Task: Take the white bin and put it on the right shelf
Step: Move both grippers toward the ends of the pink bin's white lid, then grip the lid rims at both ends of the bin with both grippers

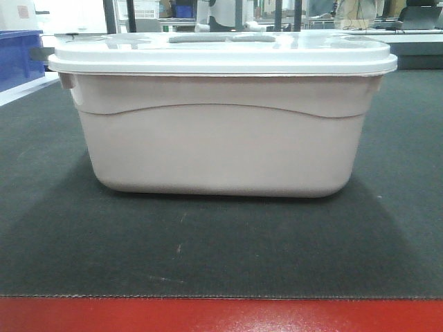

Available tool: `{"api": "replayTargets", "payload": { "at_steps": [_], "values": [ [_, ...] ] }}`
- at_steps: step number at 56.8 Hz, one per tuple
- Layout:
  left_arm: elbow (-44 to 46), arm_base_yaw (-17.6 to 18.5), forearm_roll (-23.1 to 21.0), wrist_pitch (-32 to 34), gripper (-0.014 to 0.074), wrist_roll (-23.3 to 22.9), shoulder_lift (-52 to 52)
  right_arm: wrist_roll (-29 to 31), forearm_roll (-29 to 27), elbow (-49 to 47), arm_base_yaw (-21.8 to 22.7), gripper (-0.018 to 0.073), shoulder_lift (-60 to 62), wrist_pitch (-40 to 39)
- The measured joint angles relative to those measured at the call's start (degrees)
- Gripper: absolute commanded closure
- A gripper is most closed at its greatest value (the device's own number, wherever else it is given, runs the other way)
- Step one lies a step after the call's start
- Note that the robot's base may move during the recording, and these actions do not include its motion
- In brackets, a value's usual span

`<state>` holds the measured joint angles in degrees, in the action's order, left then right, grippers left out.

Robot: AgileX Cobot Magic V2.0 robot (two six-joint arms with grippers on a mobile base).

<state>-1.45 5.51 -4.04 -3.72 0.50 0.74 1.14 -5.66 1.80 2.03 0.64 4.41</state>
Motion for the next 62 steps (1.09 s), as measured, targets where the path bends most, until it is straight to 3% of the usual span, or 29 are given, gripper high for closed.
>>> {"api": "replayTargets", "payload": {
  "at_steps": [15, 20, 30, 40, 49, 62],
  "values": [
    [0.0, 0.0, -3.26, 10.25, 0.0713, -0.04, 0.0, 0.0, 0.0, -0.22, 0.0, 0.0489, 0.0, -6.8],
    [1.93, 0.0, -3.29, 10.62, 0.0713, -0.04, 0.0, 0.0, 0.0, -2.65, 0.0, 0.0489, 0.0, -8.24],
    [15.42, 0.0, 1.33, 2.81, 0.071, -0.04, -0.58, 0.0, 0.0, -15.44, 0.0, 0.0489, -0.22, -6.96],
    [31.77, 0.0, 2.32, -9.45, 0.0683, -0.04, -8.5, 0.0, 0.0, -27.65, 0.0, 0.0463, -7.04, -5.52],
    [41.18, 0.0, 1.3, -16.77, 0.0538, -0.04, -17.86, 0.0, 0.0, -34.38, 0.0, 0.0316, -16.1, -4.97],
    [46.2, 0.0, -5.07, -23.49, 0.0203, -0.04, -30.41, 0.0, 0.0, -37.89, 0.0, 0.0016, -28.26, -4.41]
  ]
}}
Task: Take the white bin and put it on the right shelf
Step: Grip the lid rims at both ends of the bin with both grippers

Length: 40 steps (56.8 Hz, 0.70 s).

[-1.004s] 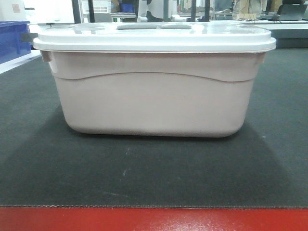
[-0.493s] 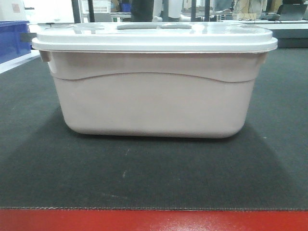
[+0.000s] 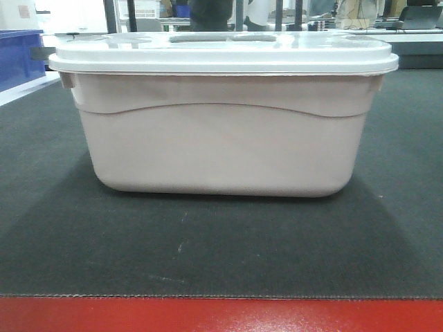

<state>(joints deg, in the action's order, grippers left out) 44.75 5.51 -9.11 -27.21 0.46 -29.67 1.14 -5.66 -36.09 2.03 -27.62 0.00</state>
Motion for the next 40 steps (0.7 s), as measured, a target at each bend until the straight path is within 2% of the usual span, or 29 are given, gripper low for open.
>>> {"api": "replayTargets", "payload": {
  "at_steps": [7, 19, 31, 40],
  "values": [
    [1.47, 0.0, -0.75, -2.02, 0.0104, 0.0, -5.44, 0.0, 0.0, -0.35, 0.0, -0.008, -5.15, 0.77],
    [7.93, 0.0, -0.9, -8.37, 0.0091, 0.0, -14.69, 0.0, 0.0, -2.58, 0.0, -0.0076, -12.0, 3.94],
    [20.82, 0.0, -2.03, -19.01, 0.0091, 0.0, -26.23, 0.0, -1.98, -13.9, 0.0, -0.0076, -18.68, 16.75],
    [30.45, 0.0, -2.62, -29.05, 0.0092, 2.32, -35.83, 0.0, -5.24, -24.04, 0.0, -0.0076, -24.66, 29.52]
  ]
}}
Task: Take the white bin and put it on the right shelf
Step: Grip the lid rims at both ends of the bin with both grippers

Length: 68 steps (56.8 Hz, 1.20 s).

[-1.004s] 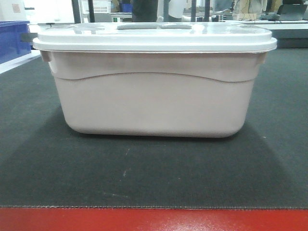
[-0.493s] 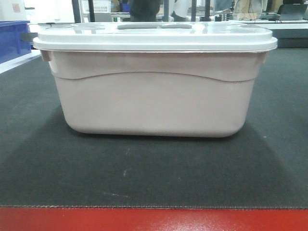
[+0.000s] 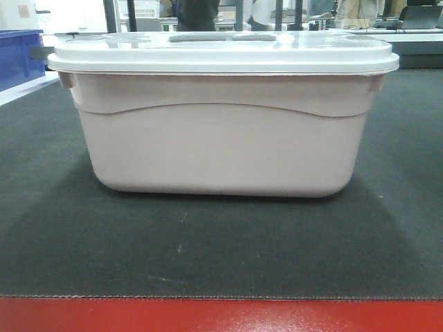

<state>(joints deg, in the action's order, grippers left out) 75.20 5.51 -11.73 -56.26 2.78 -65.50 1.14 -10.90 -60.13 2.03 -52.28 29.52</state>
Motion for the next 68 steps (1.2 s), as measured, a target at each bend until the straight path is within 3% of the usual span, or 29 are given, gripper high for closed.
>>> {"api": "replayTargets", "payload": {
  "at_steps": [8, 15, 19, 30, 36, 42, 46, 59, 68],
  "values": [
    [6.82, -0.89, -3.19, -8.46, 0.0092, 4.78, -7.6, 0.0, -3.01, -8.57, 0.0, -0.0076, -6.28, 11.19],
    [9.27, -4.47, -11.45, -13.42, 0.0093, 11.01, -12.35, 0.68, -6.28, -13.31, 1.67, -0.0076, -11.62, 18.9],
    [9.52, -7.69, -17.94, -14.73, 0.0093, 15.25, -14.82, 3.9, -10.23, -14.95, 4.39, -0.0076, -15.09, 23.56],
    [9.62, -17.54, -38.18, -15.0, 0.0094, 26.72, -20.67, 19.82, -30.76, -15.3, 15.03, -0.0076, -22.29, 32.47],
    [9.62, -20.53, -46.83, -14.52, 0.0094, 31.55, -23.88, 29.22, -42.34, -15.45, 20.48, -0.0076, -26.98, 37.9],
    [9.63, -21.27, -49.58, -14.06, 0.0094, 33.98, -26.85, 35.47, -52.02, -15.58, 23.06, -0.0076, -32.21, 39.85],
    [9.63, -21.27, -50.93, -14.06, 0.0094, 34.4, -28.86, 37.63, -55.43, -15.58, 23.63, -0.0076, -35.54, 39.85],
    [9.63, -21.27, -57.55, -13.74, 0.0095, 34.77, -36.44, 39.34, -59.32, -15.58, 23.06, -0.0076, -43.79, 39.44],
    [9.63, -19.94, -61.06, -12.84, 0.0095, 34.87, -41.3, 41.05, -61.18, -15.58, 19.18, -0.0076, -48.29, 38.92]
  ]
}}
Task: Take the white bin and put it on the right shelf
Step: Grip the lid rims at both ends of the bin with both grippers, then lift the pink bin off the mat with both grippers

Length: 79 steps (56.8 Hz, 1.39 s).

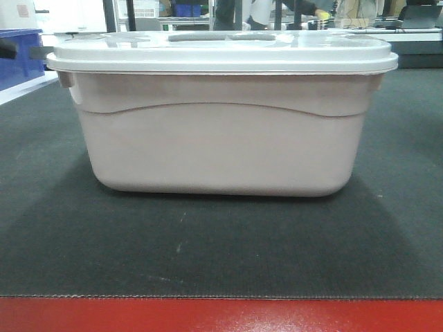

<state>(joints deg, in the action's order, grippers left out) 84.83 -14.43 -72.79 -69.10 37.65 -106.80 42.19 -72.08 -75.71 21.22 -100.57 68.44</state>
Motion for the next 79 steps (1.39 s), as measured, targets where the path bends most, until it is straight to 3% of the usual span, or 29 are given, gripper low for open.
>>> {"api": "replayTargets", "payload": {
  "at_steps": [26, 54, 62, 68, 79],
  "values": [
    [0.0, 7.2, -5.46, 0.35, 0.016, 0.0, -3.51, 1.2, -3.7, 0.0, -8.67, -0.0076, -5.97, -0.51],
    [0.1, 11.26, -4.97, 0.53, 0.016, -0.89, -3.51, 1.2, -5.92, 0.0, -11.81, -0.0064, -6.06, -1.07],
    [0.1, 11.96, -3.8, 0.85, 0.016, -1.31, -3.51, 1.2, -6.15, 0.0, -11.84, 0.0046, -6.06, -1.47],
    [0.1, 12.2, -3.48, 1.48, 0.0174, -1.31, -3.53, 1.3, -6.15, 0.0, -11.94, 0.0192, -6.06, -2.15],
    [0.1, 12.14, -3.25, 2.81, 0.0325, -1.34, -3.63, 1.2, -6.68, 0.0, -11.83, 0.0375, -6.06, -2.8]
  ]
}}
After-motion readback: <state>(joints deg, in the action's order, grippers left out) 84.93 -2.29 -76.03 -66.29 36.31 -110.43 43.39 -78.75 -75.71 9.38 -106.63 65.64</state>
